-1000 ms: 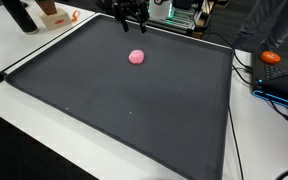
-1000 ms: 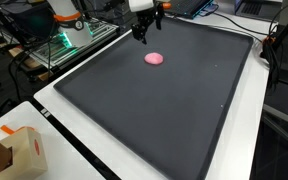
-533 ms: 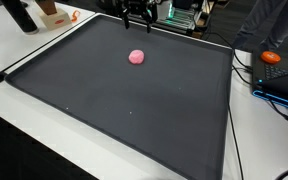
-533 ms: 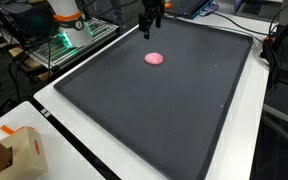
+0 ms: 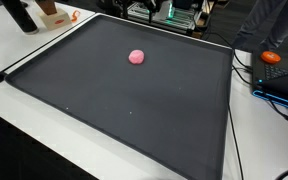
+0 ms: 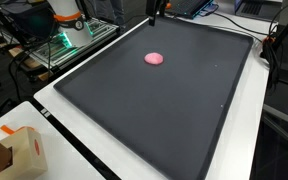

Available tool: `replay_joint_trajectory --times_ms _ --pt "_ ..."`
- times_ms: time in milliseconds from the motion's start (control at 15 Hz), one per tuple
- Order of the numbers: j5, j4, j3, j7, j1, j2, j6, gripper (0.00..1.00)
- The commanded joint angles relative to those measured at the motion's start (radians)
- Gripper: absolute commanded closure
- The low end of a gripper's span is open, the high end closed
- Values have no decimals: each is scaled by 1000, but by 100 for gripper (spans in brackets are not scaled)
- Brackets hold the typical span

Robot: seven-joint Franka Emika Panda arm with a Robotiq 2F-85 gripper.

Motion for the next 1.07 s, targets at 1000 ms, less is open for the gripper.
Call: replay_joint_trajectory --times_ms 1000 --pt "85 -136 -14 -48 -1 120 246 0"
